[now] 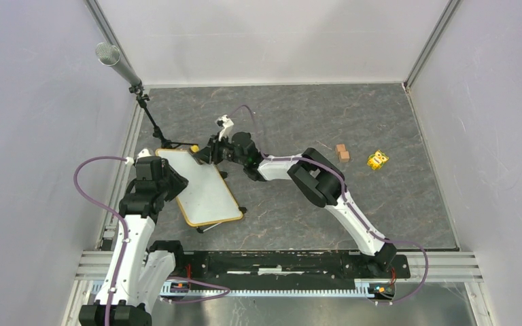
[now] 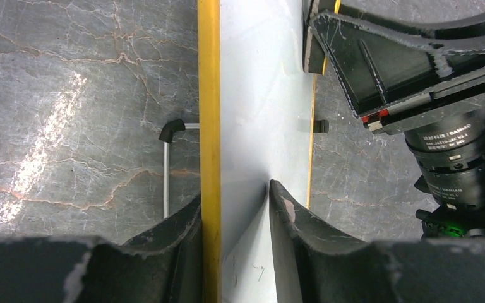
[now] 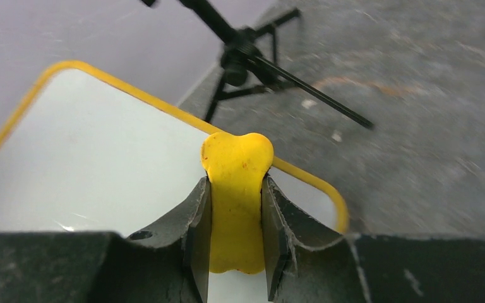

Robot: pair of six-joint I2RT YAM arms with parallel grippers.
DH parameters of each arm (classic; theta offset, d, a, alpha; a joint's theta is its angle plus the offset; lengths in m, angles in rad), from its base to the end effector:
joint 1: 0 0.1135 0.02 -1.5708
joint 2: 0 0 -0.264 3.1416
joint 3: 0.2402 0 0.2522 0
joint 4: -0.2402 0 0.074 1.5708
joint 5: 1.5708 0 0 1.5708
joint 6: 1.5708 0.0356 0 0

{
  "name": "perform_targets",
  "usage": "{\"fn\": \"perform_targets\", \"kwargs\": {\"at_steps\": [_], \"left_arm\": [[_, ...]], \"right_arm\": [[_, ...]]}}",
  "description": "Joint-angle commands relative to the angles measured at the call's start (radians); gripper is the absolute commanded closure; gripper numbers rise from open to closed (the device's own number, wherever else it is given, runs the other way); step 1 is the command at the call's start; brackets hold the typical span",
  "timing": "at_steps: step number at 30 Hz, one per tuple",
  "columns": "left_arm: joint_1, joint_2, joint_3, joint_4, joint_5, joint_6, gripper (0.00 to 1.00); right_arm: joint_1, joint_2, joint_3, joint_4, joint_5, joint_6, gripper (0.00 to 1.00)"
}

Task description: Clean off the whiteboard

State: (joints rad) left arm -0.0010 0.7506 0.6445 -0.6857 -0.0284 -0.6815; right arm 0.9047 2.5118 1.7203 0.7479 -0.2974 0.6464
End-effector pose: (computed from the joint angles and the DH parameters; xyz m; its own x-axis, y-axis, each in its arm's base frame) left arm 0.1539 0.0009 0.2493 -0.5407 -0.6292 -0.5584 -0.4630 0.7768 -0.4269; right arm 0.3354 0.4437 0.1322 -0.5832 0.1899 -0.7898 -0.7283 0.3085 0.6119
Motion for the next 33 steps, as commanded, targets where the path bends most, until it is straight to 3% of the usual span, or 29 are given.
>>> {"fn": "perform_targets", "kwargs": {"at_steps": [1, 6, 18, 22, 26, 29, 33], "left_arm": [[-0.029, 0.015, -0.036, 0.059, 0.121, 0.028, 0.98], [-0.032, 0.013, -0.042, 0.069, 0.122, 0.032, 0.98], [-0.061, 0.018, -0.057, 0.086, 0.086, 0.034, 0.98], [-0.066, 0.019, -0.058, 0.084, 0.073, 0.031, 0.98], [-0.065, 0.029, -0.047, 0.069, 0.063, 0.027, 0.98], [-0.064, 0.001, -0.039, 0.051, 0.055, 0.003, 0.88], [-0.064, -0.040, -0.021, 0.025, 0.060, -0.043, 0.61]], "right_arm": [[-0.022, -0.003, -0.118, -0.082, -0.010, 0.038, 0.74], [-0.025, -0.011, -0.110, -0.102, -0.009, 0.029, 0.74], [0.066, 0.179, 0.318, -0.201, -0.053, -0.010, 0.74], [0.065, 0.145, 0.253, -0.129, -0.074, -0.008, 0.74], [0.029, 0.026, 0.012, 0.007, -0.066, 0.047, 0.74], [0.006, -0.049, -0.076, 0.035, -0.093, 0.055, 0.74], [0.002, -0.135, -0.134, 0.016, -0.111, 0.034, 0.74]]}}
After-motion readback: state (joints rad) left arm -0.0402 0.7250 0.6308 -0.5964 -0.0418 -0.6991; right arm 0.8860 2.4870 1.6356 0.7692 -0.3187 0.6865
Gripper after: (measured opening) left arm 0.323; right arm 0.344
